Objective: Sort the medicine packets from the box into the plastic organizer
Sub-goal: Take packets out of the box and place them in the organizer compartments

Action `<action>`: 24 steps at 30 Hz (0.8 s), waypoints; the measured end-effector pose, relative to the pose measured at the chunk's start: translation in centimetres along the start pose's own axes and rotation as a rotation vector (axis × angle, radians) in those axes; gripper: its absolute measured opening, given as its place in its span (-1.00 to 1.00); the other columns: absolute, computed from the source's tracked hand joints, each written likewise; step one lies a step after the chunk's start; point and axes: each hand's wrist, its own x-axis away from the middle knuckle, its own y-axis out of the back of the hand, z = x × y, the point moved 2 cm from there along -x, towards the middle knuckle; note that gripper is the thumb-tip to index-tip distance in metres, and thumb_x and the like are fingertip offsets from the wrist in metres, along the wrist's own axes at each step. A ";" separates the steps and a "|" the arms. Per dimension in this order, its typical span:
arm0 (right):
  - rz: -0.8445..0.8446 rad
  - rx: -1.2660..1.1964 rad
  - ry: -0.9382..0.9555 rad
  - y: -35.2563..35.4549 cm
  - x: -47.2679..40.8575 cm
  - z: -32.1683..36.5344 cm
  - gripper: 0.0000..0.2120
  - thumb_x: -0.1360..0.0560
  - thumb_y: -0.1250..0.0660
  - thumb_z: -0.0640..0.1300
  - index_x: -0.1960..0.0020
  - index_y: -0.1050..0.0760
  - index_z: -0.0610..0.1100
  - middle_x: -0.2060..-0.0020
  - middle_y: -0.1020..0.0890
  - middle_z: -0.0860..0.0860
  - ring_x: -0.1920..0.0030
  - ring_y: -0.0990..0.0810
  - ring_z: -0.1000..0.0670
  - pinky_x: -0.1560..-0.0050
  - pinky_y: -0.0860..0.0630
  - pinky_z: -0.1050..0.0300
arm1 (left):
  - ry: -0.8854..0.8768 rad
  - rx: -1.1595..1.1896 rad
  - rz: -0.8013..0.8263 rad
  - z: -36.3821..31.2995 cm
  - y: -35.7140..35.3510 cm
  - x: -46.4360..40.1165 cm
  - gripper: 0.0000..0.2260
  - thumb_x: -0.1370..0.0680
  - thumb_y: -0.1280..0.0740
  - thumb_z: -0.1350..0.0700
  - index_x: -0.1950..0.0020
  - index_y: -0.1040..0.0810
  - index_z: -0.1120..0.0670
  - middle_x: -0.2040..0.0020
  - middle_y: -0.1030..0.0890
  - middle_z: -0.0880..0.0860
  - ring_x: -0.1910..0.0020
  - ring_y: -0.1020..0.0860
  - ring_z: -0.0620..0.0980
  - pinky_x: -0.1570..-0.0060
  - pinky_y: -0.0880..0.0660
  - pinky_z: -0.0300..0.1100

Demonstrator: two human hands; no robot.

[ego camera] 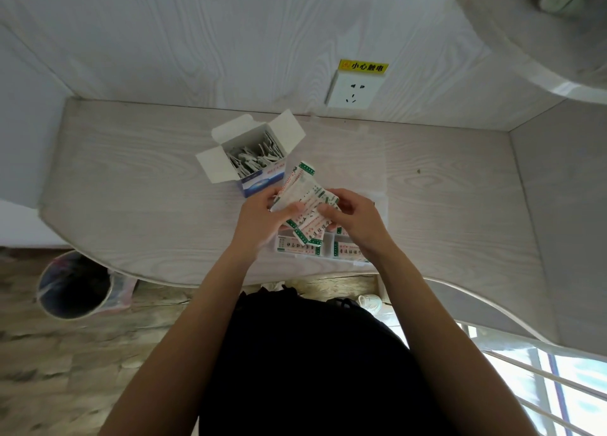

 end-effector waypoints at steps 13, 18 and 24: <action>-0.164 0.072 0.013 2.8 0.5 0.0 -0.97 -0.54 -0.29 -0.23 0.05 -0.44 -0.18 0.23 -0.60 -0.08 0.45 -0.55 0.17 0.39 -0.51 0.33 | -0.171 -0.261 -0.106 0.3 0.8 1.1 -0.79 -0.43 -0.42 0.00 -0.03 -0.56 -0.01 0.09 -0.65 0.00 0.13 -0.62 -0.02 0.15 -0.59 0.09; -0.241 0.016 0.076 3.5 0.2 0.0 -0.81 -0.54 -0.28 -0.27 -0.13 -0.44 -0.10 0.12 -0.59 -0.16 0.32 -0.68 -0.06 0.26 -0.62 0.20 | -0.163 -0.291 -0.195 0.9 2.8 1.9 -0.71 -0.38 -0.36 -0.04 -0.07 -0.54 -0.01 0.18 -0.58 -0.18 0.18 -0.61 -0.11 0.19 -0.60 0.06; -0.222 0.214 0.068 0.5 -1.0 -0.6 -0.97 -0.53 -0.31 -0.20 0.07 -0.50 -0.10 0.13 -0.58 0.11 0.37 -0.66 0.12 0.40 -0.54 0.31 | -0.110 -0.172 -0.267 1.6 3.8 1.9 -0.80 -0.47 -0.41 0.16 -0.07 -0.52 0.03 0.08 -0.60 0.02 0.20 -0.58 -0.14 0.34 -0.58 -0.29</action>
